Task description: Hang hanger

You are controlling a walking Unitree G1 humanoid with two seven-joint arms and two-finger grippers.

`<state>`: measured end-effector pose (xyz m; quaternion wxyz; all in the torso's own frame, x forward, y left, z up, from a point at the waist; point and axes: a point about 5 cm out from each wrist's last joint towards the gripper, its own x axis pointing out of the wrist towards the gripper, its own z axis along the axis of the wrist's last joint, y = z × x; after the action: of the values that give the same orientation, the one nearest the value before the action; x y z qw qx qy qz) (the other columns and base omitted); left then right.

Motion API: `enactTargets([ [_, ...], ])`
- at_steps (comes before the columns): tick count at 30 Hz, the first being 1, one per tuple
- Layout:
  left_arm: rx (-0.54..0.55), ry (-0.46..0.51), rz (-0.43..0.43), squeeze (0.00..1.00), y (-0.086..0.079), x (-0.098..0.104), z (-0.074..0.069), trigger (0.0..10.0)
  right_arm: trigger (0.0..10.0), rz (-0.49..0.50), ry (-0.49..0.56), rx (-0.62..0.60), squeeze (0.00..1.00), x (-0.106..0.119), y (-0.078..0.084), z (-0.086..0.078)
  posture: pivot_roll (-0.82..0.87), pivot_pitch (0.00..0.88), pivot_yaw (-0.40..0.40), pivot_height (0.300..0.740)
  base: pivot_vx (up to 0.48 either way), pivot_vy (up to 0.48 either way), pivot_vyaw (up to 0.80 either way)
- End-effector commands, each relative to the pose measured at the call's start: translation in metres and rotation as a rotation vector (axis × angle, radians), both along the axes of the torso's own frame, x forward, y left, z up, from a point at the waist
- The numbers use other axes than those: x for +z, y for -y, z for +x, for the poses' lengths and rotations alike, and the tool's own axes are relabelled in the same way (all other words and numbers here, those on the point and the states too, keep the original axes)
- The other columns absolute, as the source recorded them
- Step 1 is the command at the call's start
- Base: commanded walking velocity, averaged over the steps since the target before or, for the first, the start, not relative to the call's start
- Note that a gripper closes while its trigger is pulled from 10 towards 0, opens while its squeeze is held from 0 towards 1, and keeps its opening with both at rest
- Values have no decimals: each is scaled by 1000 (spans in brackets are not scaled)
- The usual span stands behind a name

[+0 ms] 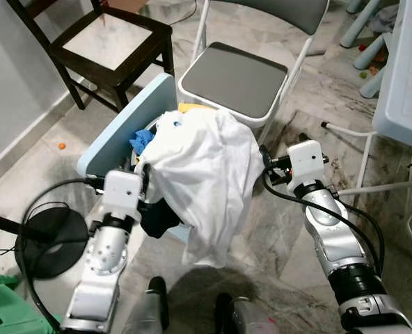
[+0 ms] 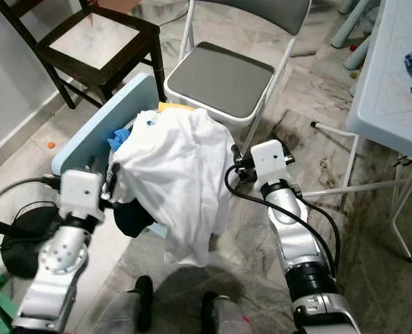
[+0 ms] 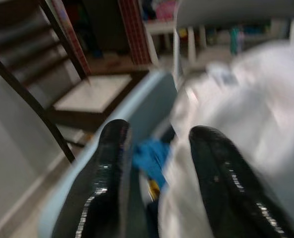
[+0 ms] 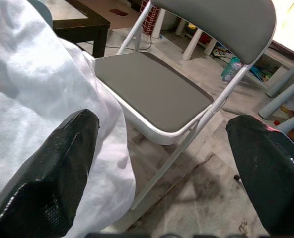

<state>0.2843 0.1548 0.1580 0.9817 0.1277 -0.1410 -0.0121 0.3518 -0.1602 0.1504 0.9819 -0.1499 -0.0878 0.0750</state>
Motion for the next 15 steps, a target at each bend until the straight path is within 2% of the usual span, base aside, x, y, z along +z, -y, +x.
enactTargets([
  [1, 1, 21, -4, 1000, 0, 4, -3, 10000, 10000, -5, -11, 2, 0, -4, 1, -1, 256, 332, -97, 740, 0, 0, 0],
  [5, 12, 25, -15, 1000, 1, 9, 0, 10000, 10000, -3, -11, 7, 0, -4, -1, 0, 258, 334, -95, 740, 0, 0, 0],
  [8, -3, -39, -85, 1000, 1, 1, 3, 10000, 10000, -1, -11, 6, 0, -4, -1, 0, 256, 336, -91, 740, 0, 0, 0],
  [10, -12, -50, -89, 1000, 2, 0, 3, 10000, 10000, -1, -10, 6, 0, -4, -1, -1, 255, 336, -91, 740, 0, 0, 0],
  [11, -35, -55, -89, 278, 5, 0, 4, 10000, 10000, 0, -9, 6, 0, -4, -1, -1, 250, 339, -91, 740, 0, 0, 0],
  [12, -43, -52, -89, 278, 6, 1, 4, 10000, 10000, 0, -9, 5, 0, -4, -1, -1, 250, 339, -91, 740, 0, 0, 0],
  [13, -66, -48, -90, 0, 9, 3, 5, 10000, 10000, 0, -9, 5, 0, -4, -1, -1, 249, 339, -91, 740, 0, 0, 0],
  [15, -131, -66, -69, 0, 19, 3, 5, 10000, 10000, -1, -11, 2, 0, -5, 0, -2, 249, 340, -90, 740, 0, 0, 0],
])
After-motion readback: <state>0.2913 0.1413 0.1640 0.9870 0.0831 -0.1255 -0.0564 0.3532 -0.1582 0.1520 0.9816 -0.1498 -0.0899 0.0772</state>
